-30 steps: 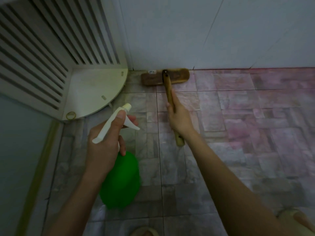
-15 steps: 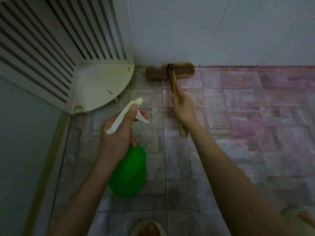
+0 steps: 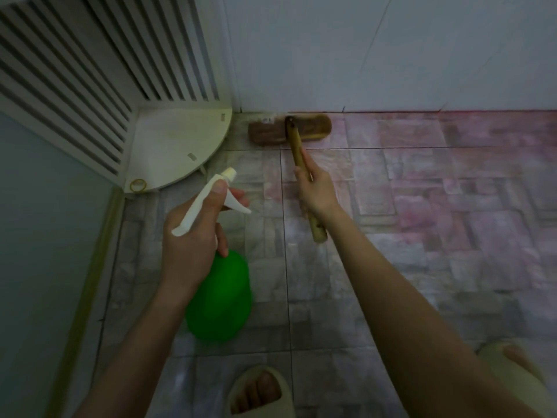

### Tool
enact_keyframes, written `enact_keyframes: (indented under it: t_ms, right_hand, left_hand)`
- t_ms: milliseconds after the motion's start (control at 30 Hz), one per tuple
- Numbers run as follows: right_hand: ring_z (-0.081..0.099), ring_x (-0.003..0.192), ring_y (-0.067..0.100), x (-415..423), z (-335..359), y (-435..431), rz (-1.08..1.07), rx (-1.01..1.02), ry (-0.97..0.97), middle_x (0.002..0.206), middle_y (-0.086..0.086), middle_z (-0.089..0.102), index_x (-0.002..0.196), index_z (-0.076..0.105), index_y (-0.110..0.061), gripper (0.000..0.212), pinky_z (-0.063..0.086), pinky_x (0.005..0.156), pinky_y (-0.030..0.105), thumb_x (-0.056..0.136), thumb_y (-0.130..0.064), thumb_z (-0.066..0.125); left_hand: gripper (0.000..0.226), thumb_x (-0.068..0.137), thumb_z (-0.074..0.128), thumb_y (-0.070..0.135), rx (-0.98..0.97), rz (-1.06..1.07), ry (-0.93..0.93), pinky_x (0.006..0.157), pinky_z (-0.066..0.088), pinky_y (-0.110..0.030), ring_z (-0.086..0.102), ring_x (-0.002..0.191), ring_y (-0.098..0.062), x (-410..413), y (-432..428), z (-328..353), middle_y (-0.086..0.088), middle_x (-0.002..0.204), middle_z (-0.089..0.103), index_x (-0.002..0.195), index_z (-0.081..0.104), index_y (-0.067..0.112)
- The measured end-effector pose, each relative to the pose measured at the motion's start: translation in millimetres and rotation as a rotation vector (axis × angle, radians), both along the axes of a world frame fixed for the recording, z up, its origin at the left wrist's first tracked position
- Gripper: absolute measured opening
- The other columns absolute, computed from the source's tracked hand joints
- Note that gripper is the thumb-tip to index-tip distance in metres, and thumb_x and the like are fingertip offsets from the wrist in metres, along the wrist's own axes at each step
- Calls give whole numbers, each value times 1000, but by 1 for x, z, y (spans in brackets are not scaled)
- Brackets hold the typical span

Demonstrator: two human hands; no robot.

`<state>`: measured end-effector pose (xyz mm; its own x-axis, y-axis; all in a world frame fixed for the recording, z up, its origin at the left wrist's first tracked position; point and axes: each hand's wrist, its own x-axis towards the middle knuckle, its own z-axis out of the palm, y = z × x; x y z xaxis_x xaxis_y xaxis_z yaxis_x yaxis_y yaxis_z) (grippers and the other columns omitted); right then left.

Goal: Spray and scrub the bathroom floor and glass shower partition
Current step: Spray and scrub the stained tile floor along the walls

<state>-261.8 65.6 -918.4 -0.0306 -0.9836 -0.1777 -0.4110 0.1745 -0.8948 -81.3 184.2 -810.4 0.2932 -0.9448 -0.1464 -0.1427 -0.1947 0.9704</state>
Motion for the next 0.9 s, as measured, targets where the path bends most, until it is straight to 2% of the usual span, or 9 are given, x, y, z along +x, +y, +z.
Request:
enact_keyframes:
  t_ms: [100,200,267,333,467,600,733,833,900]
  right_hand:
    - [48,49,1,-11,-3,78,24,50,-19,65,-14,50,145,35,-35,45,43,48,21,102,-27,41]
    - [52,64,5,-18,-1,155,33,27,-71,82,-14,53,147,31,-32,47,48,61,20,102,-28,41]
    - [52,71,9,-11,-5,120,2,23,-8,85,-10,55,147,33,-32,47,50,69,32,101,-28,41]
    - [52,70,6,-4,1,67,-33,68,48,88,-8,57,147,33,-30,47,50,69,28,101,-26,41]
    - [50,55,6,-15,9,105,11,97,-21,71,-6,53,147,32,-33,46,46,52,24,102,-25,38]
    - [64,90,0,-17,27,251,-46,103,-43,124,-7,62,148,30,-32,50,56,75,19,101,-19,42]
    - [51,55,7,-6,15,170,-23,109,60,70,-1,56,148,30,-31,48,48,54,29,102,-23,40]
    - [47,54,18,-17,21,132,-12,128,26,64,1,48,148,27,-35,48,47,54,36,102,-28,39]
    - [52,53,10,-23,23,186,-8,159,14,68,2,55,145,32,-39,46,48,50,28,102,-25,39]
  left_hand:
    - [33,97,49,52,14,12,12,47,43,-30,51,43,-25,5,8,0,-4,84,76,83,78,44]
    - [36,94,47,57,44,-2,14,48,44,-32,51,44,-29,7,16,-4,-11,85,77,87,78,40]
    - [39,98,47,52,59,-7,-1,46,44,-28,52,42,-26,6,21,-5,0,85,78,90,78,29]
    - [38,98,47,48,65,-16,-14,43,43,-24,52,41,-22,5,25,-3,7,79,77,89,77,27]
    - [33,94,49,54,52,-32,-13,46,44,-27,51,39,-21,8,35,-1,-14,77,74,80,78,45]
    - [29,97,48,54,69,-72,-29,49,45,-28,51,40,-20,12,45,-3,-39,88,67,84,74,58]
    - [35,102,47,48,110,-84,-52,49,44,-22,48,39,-12,13,53,2,-39,87,66,81,72,61]
    - [38,103,46,46,99,-60,-57,52,45,-22,49,40,-11,14,55,5,-36,89,68,79,73,60]
    - [38,103,46,46,104,-47,-51,51,45,-23,50,39,-11,15,53,3,-17,79,73,79,73,59]
